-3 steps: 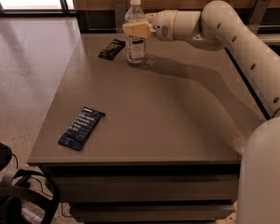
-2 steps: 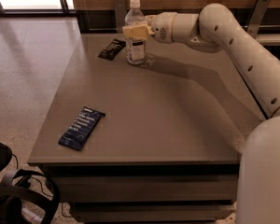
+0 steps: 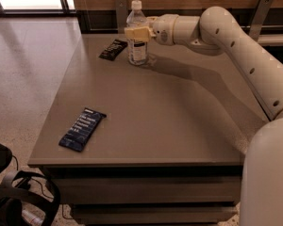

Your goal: Move blue plastic bottle near rxbar chocolate

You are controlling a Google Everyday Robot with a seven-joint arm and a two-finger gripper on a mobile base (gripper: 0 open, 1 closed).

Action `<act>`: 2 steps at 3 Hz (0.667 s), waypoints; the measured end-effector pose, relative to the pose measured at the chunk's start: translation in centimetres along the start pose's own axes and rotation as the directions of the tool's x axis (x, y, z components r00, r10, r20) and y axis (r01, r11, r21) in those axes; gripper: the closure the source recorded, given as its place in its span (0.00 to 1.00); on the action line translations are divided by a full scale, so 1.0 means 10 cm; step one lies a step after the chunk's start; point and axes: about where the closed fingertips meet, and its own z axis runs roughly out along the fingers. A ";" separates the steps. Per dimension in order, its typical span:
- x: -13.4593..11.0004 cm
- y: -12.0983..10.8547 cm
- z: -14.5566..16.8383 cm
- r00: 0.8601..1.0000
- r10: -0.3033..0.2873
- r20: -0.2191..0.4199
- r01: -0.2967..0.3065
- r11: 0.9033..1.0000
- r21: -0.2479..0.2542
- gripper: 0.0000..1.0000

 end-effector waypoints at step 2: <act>0.00 0.04 0.06 1.000 0.001 0.000 -0.001 1.000 -0.010 0.38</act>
Offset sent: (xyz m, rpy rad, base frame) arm -0.0002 0.0032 -0.0006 0.0006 0.0010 0.0044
